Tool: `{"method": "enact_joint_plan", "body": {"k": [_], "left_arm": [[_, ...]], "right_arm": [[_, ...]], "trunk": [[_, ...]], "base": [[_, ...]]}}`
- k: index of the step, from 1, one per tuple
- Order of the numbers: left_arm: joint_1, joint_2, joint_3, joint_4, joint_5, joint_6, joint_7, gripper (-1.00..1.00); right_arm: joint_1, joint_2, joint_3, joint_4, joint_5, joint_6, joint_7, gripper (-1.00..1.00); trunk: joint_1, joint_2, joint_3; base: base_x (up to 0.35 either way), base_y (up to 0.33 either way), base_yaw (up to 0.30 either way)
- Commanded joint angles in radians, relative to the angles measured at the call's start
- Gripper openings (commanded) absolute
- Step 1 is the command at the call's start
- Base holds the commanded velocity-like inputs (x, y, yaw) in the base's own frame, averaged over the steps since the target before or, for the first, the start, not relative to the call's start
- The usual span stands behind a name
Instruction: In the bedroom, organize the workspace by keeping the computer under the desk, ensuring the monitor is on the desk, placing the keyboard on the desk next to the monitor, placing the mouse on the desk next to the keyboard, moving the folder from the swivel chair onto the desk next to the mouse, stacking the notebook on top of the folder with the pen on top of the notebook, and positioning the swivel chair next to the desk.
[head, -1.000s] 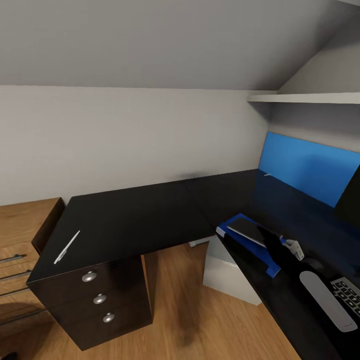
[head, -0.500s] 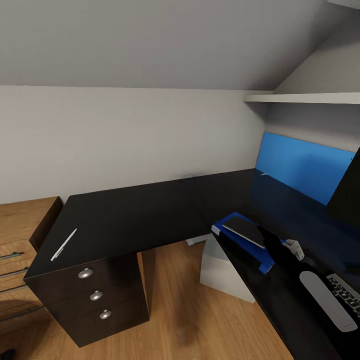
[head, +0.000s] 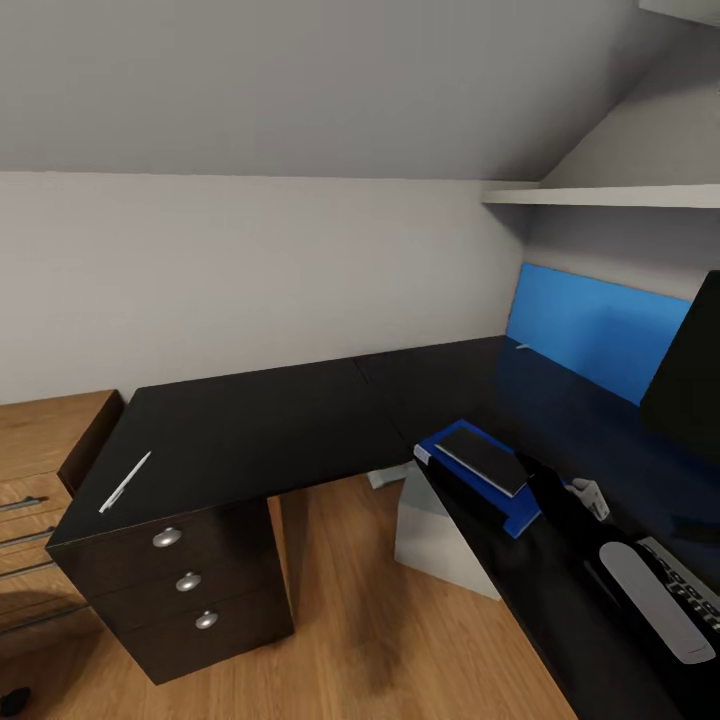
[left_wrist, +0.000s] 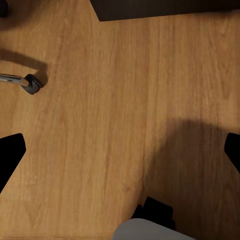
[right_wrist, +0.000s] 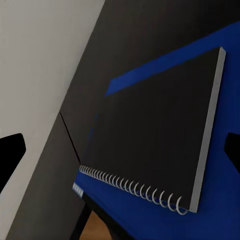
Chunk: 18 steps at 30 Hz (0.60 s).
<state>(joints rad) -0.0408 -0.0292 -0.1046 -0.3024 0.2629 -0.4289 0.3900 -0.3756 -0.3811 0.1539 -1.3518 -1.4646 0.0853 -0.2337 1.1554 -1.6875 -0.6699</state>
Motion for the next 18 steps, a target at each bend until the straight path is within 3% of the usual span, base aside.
{"method": "enact_joint_plan", "body": {"k": [1, 7, 13, 18], "left_arm": [[-0.001, 0.001, -0.009, 0.000, 0.009, -0.004, 0.006, 1.00], [-0.001, 0.001, -0.008, 0.000, 0.009, -0.004, 0.006, 1.00], [-0.001, 0.001, -0.009, 0.000, 0.009, -0.003, 0.006, 1.00], [-0.001, 0.000, -0.009, 0.000, 0.009, -0.002, 0.006, 1.00]], "right_arm": [[-0.001, -0.001, 0.001, -0.002, -0.005, 0.001, -0.006, 1.00], [-0.001, -0.001, 0.005, -0.012, -0.004, 0.002, -0.006, 1.00], [-0.001, -0.001, 0.011, -0.081, -0.009, 0.003, -0.005, 1.00], [0.000, -0.001, 0.039, -0.127, -0.008, 0.001, -0.010, 1.00]], "trunk": [[0.000, 0.000, -0.001], [0.000, 0.000, -0.001], [0.000, 0.000, -0.001], [0.000, 0.000, -0.001]], "base": [[-0.002, -0.002, 0.000], [-0.001, -0.001, 0.000], [0.000, 0.000, 0.000], [0.000, 0.000, 0.000]]}}
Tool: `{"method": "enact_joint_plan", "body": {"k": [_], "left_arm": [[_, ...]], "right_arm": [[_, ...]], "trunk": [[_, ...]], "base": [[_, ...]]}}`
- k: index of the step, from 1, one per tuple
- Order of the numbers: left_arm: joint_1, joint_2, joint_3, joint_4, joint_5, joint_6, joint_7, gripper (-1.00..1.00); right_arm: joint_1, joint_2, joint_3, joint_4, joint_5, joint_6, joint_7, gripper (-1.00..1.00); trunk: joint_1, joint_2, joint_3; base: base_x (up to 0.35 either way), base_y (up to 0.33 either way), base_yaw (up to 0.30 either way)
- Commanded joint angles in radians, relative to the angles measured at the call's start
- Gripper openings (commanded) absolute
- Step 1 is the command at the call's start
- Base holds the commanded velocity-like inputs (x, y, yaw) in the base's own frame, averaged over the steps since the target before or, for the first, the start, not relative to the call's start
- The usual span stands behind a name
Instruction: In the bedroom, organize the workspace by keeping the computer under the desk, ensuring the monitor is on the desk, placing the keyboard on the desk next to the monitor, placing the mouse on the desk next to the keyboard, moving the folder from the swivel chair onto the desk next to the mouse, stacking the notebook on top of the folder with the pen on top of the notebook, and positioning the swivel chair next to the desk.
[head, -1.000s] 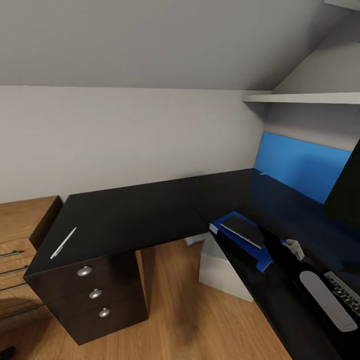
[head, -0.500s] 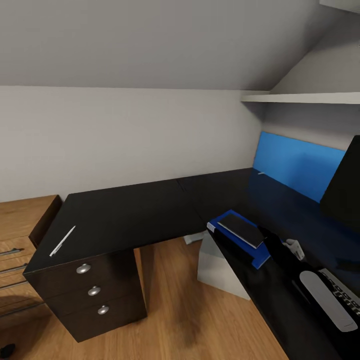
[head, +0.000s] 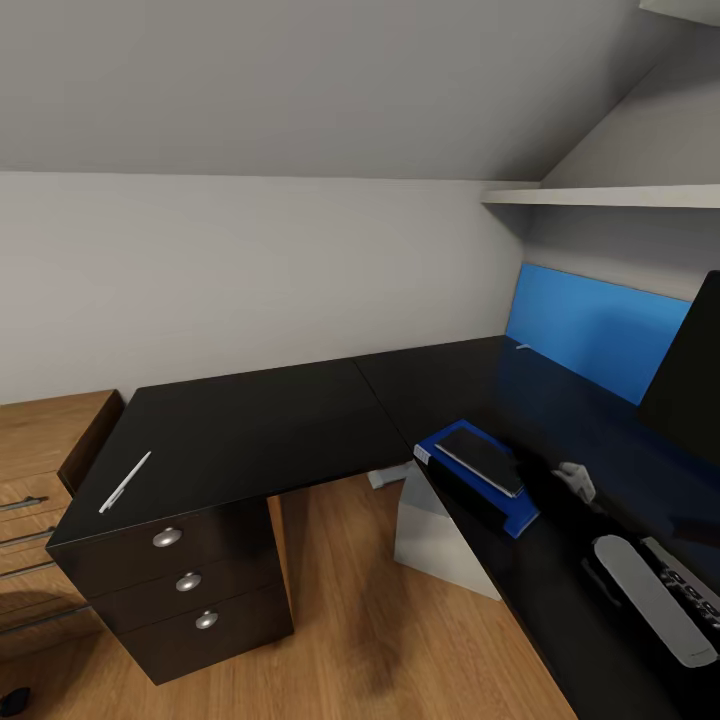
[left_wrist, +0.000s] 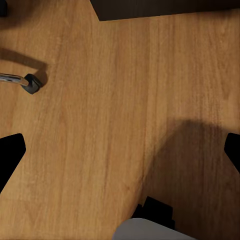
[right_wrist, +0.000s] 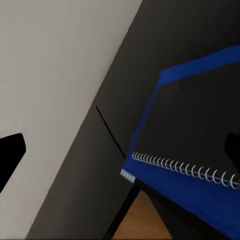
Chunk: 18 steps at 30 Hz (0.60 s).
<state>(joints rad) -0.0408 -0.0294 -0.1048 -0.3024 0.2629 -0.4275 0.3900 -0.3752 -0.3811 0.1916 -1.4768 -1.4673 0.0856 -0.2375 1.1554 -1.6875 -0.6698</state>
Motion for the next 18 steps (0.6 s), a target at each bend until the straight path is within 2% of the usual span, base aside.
{"method": "enact_joint_plan", "body": {"k": [1, 3, 6, 9, 10, 12, 14, 15, 16, 18], "left_arm": [[-0.001, 0.001, -0.009, 0.000, 0.009, -0.004, 0.006, 1.00], [-0.001, 0.001, -0.009, 0.000, 0.009, -0.003, 0.006, 1.00], [-0.001, 0.000, -0.010, 0.001, 0.008, 0.002, 0.005, 1.00], [-0.001, 0.000, -0.011, 0.002, 0.007, 0.002, 0.005, 1.00], [-0.001, 0.000, -0.011, 0.002, 0.007, 0.002, 0.004, 1.00], [-0.001, 0.000, -0.011, 0.002, 0.007, 0.002, 0.004, 1.00], [-0.001, 0.000, -0.011, 0.002, 0.007, 0.002, 0.004, 1.00], [-0.001, 0.000, -0.011, 0.002, 0.007, 0.002, 0.004, 1.00], [-0.001, 0.000, -0.011, 0.002, 0.007, 0.003, 0.004, 1.00], [-0.001, 0.000, -0.010, 0.002, 0.007, 0.003, 0.004, 1.00]], "right_arm": [[-0.001, -0.001, 0.025, -0.015, -0.003, 0.001, -0.007, 1.00], [-0.001, 0.000, 0.043, -0.026, -0.001, 0.000, -0.007, 1.00], [-0.002, 0.009, 0.130, -0.058, 0.025, -0.003, -0.019, 1.00], [-0.002, 0.031, 0.161, -0.064, 0.065, -0.003, -0.044, 1.00], [-0.002, 0.054, 0.173, -0.067, 0.104, -0.003, -0.067, 1.00], [-0.002, 0.082, 0.181, -0.068, 0.152, -0.002, -0.092, 1.00], [-0.002, 0.153, 0.190, -0.068, 0.278, -0.002, -0.147, 1.00], [-0.002, 0.173, 0.192, -0.067, 0.316, -0.002, -0.162, 1.00], [-0.002, 0.215, 0.195, -0.066, 0.397, -0.001, -0.190, 1.00], [-0.002, 0.257, 0.197, -0.064, 0.482, -0.001, -0.214, 1.00]], "trunk": [[0.000, 0.000, -0.001], [0.000, 0.000, -0.001], [0.000, 0.000, -0.001], [0.000, 0.000, -0.001], [0.000, 0.000, -0.001], [0.000, 0.000, -0.001], [0.000, 0.000, -0.001], [0.000, 0.000, -0.001], [0.000, 0.000, -0.001], [-0.008, 0.014, 0.005]], "base": [[0.000, 0.000, 0.013], [0.000, 0.000, 0.062], [0.000, 0.000, 0.210], [0.000, 0.000, 0.253], [0.000, 0.000, 0.266], [0.000, 0.000, 0.270], [0.000, 0.000, 0.276], [0.000, 0.000, 0.278], [0.000, 0.000, 0.279], [0.000, 0.000, 0.279]]}}
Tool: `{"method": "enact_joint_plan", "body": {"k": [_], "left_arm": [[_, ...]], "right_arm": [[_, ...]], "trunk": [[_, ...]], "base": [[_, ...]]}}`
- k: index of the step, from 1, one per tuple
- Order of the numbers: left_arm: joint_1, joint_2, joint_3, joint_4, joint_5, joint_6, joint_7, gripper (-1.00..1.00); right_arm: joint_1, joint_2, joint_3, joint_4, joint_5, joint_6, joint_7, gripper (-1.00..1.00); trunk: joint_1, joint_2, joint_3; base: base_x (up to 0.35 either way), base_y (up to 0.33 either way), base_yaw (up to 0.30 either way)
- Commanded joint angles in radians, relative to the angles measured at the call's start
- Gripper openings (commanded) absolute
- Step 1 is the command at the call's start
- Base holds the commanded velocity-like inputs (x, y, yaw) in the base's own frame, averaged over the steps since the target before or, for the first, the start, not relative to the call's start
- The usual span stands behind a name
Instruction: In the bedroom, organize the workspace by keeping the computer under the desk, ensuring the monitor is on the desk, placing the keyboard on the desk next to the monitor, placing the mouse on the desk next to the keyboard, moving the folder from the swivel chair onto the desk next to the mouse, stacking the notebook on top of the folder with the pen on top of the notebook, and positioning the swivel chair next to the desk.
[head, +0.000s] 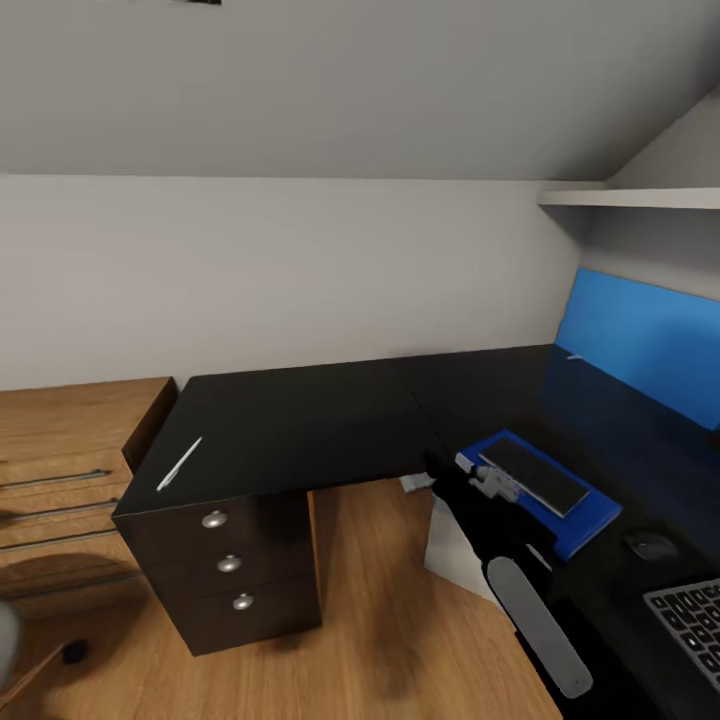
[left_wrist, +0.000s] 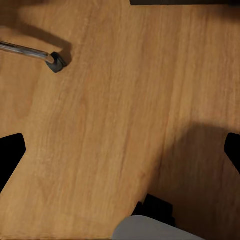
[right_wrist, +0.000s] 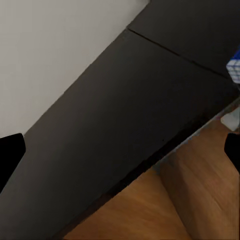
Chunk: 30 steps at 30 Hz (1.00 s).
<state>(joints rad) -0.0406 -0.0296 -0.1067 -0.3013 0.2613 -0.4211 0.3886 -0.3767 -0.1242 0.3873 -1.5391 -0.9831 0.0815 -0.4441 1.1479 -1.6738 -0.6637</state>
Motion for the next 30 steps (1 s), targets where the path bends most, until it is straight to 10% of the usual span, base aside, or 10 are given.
{"method": "enact_joint_plan", "body": {"k": [1, 14, 20, 30], "left_arm": [[-0.001, 0.001, -0.008, 0.001, 0.009, -0.004, 0.006, 1.00], [-0.001, 0.001, -0.008, 0.001, 0.009, -0.001, 0.006, 1.00], [-0.001, 0.000, -0.008, 0.001, 0.009, 0.001, 0.006, 1.00], [-0.001, 0.000, -0.008, 0.001, 0.009, 0.001, 0.006, 1.00]], "right_arm": [[-0.001, 0.042, 0.004, 0.002, 0.083, 0.003, -0.024, 1.00], [-0.001, 0.299, 0.045, 0.317, 0.525, -0.035, -0.054, 1.00], [-0.001, 0.299, 0.107, 0.418, 0.657, -0.202, -0.054, 1.00], [-0.001, 0.299, 0.181, 0.578, 0.676, -0.465, -0.052, 1.00]], "trunk": [[-0.004, 0.007, 0.002], [-0.054, 0.098, 0.038], [-0.077, 0.140, 0.055], [-0.115, 0.210, 0.087]], "base": [[0.000, 0.000, 0.280], [0.000, 0.000, 0.280], [0.000, 0.000, 0.142], [0.000, 0.000, 0.009]]}}
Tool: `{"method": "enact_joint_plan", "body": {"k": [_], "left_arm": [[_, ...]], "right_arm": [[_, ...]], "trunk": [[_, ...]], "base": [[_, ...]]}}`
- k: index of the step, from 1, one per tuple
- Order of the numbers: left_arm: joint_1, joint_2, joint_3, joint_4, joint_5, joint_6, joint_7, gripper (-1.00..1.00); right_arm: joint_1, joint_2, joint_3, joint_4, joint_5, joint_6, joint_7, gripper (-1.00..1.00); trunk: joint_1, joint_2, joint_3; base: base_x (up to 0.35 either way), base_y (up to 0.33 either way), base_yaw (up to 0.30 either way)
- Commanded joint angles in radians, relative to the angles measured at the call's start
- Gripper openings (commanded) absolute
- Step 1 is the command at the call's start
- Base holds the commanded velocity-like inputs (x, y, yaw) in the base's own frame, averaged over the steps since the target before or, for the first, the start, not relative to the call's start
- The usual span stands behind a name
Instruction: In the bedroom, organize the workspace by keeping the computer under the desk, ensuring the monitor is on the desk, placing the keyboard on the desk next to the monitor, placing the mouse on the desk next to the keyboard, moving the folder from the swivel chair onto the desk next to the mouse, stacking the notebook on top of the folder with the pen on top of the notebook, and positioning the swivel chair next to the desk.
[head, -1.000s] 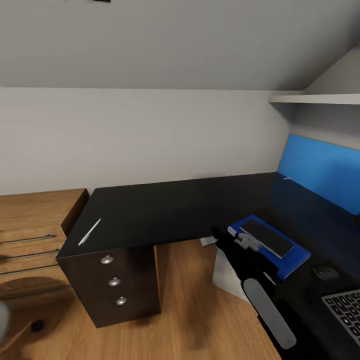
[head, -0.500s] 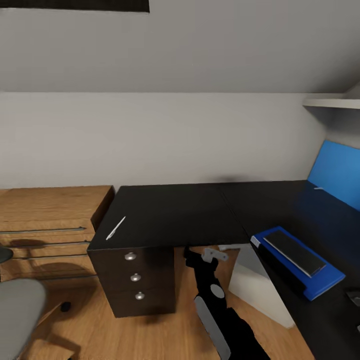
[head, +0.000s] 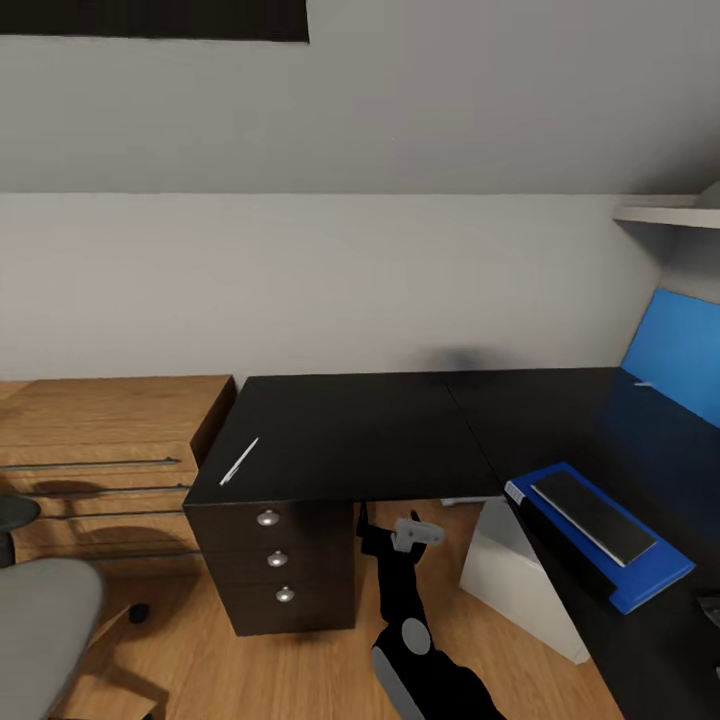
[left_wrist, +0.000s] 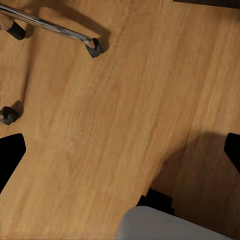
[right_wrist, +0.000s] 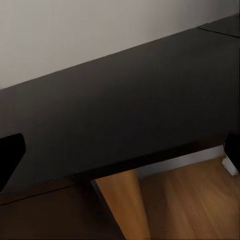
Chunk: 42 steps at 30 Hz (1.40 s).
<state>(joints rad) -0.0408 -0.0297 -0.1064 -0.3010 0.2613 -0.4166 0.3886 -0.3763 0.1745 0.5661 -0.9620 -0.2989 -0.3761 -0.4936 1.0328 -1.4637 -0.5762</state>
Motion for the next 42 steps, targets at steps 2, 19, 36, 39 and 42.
{"method": "enact_joint_plan", "body": {"k": [2, 19, 36, 39, 42], "left_arm": [[-0.001, 0.001, -0.009, 0.000, 0.009, -0.004, 0.006, 1.00], [-0.001, 0.002, -0.009, 0.000, 0.009, -0.004, 0.006, 1.00], [0.000, 0.023, -0.002, -0.638, 0.007, 0.457, 0.014, 1.00], [0.004, 0.035, -0.001, -0.793, 0.008, 0.581, 0.014, 1.00], [0.011, 0.041, 0.005, -0.931, 0.009, 0.700, 0.014, 1.00]], "right_arm": [[-0.001, 0.000, 0.004, 0.018, -0.010, -0.063, -0.004, 1.00], [-0.001, 0.000, 0.011, 0.021, -0.004, -0.127, -0.004, 1.00], [-0.001, 0.000, 0.014, -0.023, 0.003, -0.129, -0.065, 1.00], [-0.001, 0.000, 0.011, -0.036, 0.003, -0.129, -0.080, 1.00], [-0.001, 0.000, 0.008, -0.043, 0.003, -0.129, -0.086, 1.00]], "trunk": [[-0.008, 0.014, 0.005], [-0.073, 0.133, 0.059], [-0.138, 0.252, 0.112], [-0.150, 0.273, 0.121], [-0.161, 0.294, 0.131]], "base": [[0.000, 0.000, 0.000], [0.000, 0.000, 0.008], [0.000, 0.000, 0.252], [0.000, 0.000, 0.283], [0.000, 0.000, 0.252]]}}
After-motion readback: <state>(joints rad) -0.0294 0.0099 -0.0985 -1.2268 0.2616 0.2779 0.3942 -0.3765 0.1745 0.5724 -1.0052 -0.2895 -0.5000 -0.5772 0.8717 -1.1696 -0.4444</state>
